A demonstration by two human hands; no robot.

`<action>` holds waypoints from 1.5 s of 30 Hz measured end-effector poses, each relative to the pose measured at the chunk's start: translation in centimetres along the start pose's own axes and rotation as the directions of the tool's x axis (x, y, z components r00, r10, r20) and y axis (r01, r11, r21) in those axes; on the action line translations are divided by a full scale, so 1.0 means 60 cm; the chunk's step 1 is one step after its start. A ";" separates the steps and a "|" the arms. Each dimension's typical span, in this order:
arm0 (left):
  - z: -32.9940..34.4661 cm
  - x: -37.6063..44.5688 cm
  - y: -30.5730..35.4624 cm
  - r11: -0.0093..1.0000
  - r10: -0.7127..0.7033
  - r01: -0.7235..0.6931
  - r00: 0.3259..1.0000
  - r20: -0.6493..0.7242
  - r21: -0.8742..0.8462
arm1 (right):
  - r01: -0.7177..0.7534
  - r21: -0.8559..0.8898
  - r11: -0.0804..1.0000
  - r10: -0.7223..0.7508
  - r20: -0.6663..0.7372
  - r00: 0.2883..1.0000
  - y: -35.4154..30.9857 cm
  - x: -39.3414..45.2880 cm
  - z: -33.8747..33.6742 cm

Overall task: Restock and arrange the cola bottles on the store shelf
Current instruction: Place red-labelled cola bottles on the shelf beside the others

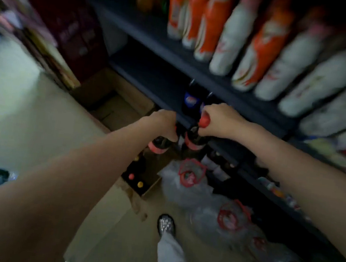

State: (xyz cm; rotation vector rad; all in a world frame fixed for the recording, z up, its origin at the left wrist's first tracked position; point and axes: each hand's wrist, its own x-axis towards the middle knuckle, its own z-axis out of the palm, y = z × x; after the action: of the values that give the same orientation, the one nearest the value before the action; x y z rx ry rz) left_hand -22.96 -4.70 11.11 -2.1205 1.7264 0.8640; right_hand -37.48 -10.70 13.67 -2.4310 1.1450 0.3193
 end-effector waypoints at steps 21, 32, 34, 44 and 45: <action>-0.247 -0.604 0.804 0.719 0.600 -0.695 0.626 -0.498 -0.006 | -0.321 0.483 0.815 0.578 -0.720 0.384 0.274 -0.927 -0.374; -0.136 -0.650 1.170 0.632 0.696 -0.755 0.455 -0.555 0.174 | -0.300 0.558 0.773 0.619 -0.768 0.167 0.552 -1.211 -0.372; -0.132 -0.654 1.212 0.618 0.689 -0.762 0.406 -0.600 0.193 | -0.272 0.566 0.779 0.611 -0.782 0.123 0.589 -1.224 -0.370; -0.151 -0.599 1.290 0.635 0.668 -0.727 0.348 -0.658 0.260 | -0.217 0.591 0.777 0.603 -0.797 -0.014 0.673 -1.199 -0.397; -0.154 -0.595 1.296 0.632 0.670 -0.728 0.342 -0.659 0.264 | -0.248 0.591 0.768 0.606 -0.795 -0.017 0.674 -1.193 -0.402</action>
State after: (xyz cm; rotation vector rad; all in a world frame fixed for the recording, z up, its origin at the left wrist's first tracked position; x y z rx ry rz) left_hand -98.67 -1.11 51.88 -1.7815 3.2301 0.1721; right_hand -113.50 3.31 50.68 -1.6589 2.2791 -1.5192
